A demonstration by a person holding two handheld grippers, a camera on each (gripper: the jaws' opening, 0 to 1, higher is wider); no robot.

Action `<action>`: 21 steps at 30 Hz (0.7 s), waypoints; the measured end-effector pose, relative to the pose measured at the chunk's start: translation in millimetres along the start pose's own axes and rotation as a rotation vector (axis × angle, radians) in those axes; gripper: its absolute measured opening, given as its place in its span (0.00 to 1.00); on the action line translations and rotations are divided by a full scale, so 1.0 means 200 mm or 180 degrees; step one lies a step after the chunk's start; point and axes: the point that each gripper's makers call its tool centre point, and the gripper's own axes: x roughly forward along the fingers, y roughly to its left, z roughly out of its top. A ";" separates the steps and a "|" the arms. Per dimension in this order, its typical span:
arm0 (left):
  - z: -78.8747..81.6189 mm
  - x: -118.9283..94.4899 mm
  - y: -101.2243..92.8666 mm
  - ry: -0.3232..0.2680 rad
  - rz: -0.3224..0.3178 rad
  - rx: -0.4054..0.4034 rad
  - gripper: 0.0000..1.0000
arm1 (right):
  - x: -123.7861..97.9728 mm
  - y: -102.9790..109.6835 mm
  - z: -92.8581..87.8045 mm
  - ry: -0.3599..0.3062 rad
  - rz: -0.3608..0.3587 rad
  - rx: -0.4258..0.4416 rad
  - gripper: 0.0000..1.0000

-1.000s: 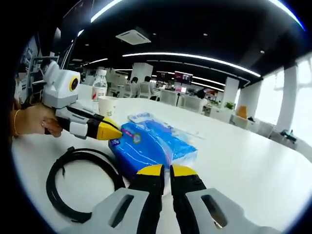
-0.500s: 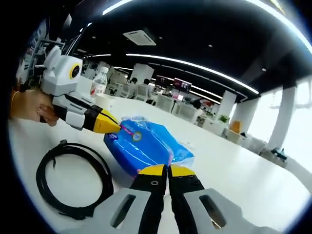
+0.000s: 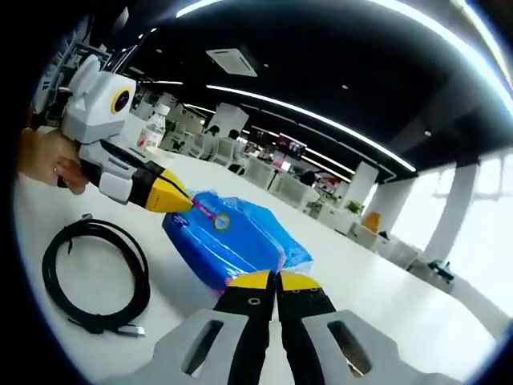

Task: Arrange the tabletop items into an orderly group along one side of the table until the central work area is clear of visible clutter.

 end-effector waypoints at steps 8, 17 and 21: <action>0.04 0.10 -0.04 -0.0037 0.0027 0.0096 0.00 | 0.01 -0.11 -0.01 -0.0024 -0.0131 -0.0057 0.00; 0.10 0.19 -0.11 -0.0082 -0.0056 0.0149 0.00 | 0.00 -0.24 -0.04 -0.0028 -0.0244 -0.0091 0.00; 0.12 0.24 -0.12 -0.0102 -0.0040 0.0172 0.00 | 0.02 -0.29 -0.05 -0.0024 -0.0307 -0.0092 0.00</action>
